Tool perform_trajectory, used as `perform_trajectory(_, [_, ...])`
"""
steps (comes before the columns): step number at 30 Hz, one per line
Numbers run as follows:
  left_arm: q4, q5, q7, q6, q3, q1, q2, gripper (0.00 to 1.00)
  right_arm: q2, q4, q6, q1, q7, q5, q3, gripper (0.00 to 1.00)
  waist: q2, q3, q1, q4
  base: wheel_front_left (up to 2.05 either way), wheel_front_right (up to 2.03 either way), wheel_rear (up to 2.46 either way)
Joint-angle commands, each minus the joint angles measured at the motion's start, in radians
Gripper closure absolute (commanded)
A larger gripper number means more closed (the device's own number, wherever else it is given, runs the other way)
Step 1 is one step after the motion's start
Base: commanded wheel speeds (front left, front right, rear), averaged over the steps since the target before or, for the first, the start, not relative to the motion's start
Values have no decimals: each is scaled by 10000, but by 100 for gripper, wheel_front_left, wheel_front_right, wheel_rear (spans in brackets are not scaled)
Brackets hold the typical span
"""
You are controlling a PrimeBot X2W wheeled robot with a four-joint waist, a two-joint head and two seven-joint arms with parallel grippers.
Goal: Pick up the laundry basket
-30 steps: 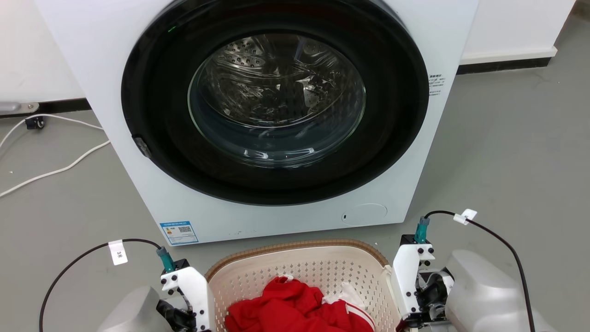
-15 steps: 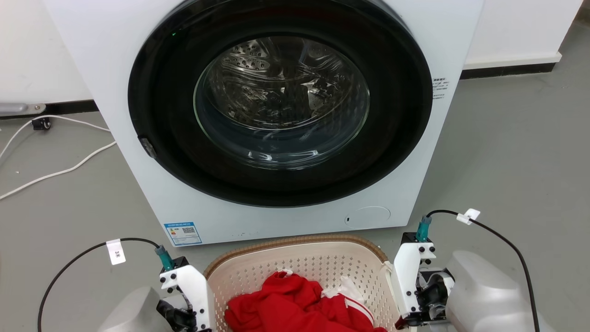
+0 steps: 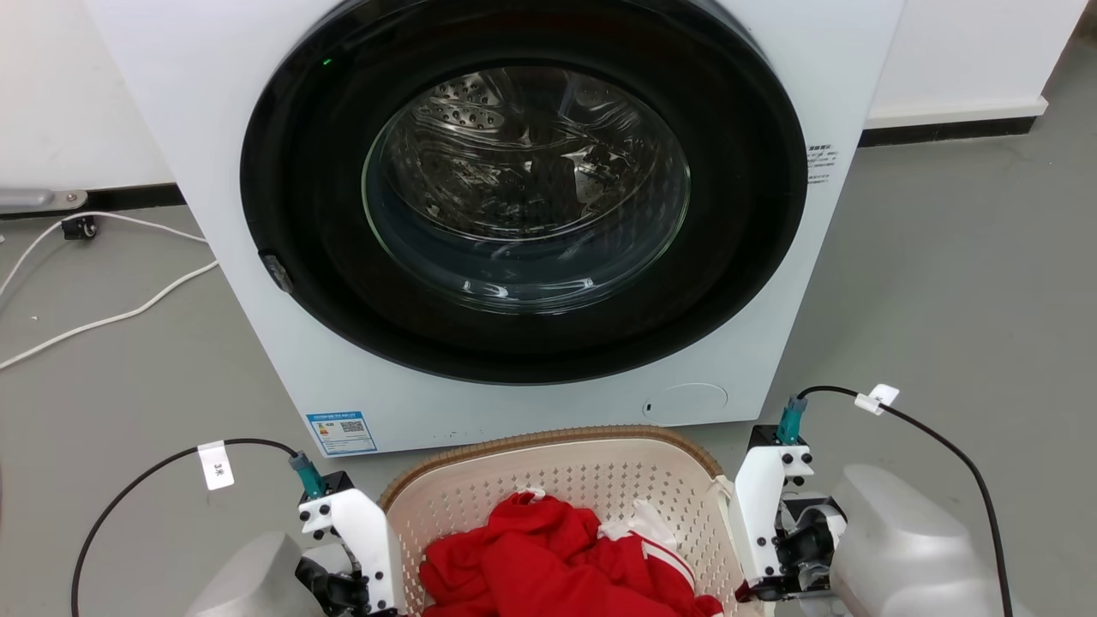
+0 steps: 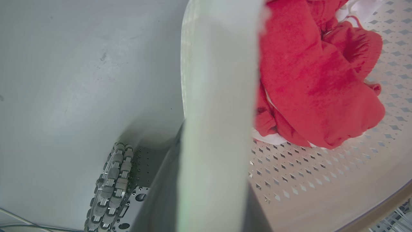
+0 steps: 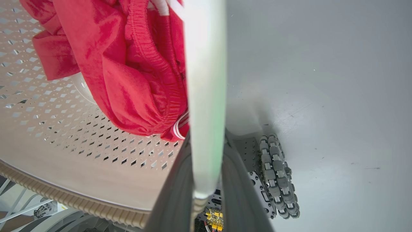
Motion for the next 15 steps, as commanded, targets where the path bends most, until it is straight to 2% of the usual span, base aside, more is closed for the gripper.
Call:
perform_trajectory(1, [-102,-124,-79,-43,47,-119,-99,100,49,-20,0,184,-19,-35,-37,100,-1,-5,0,3,0,0,0])
perform_trajectory(15, [-134,-225,-360,-43,-114,-216,-24,100,46,-18,0,99,-174,-156,-112,100,-1,1,0,-24,0,0,0])
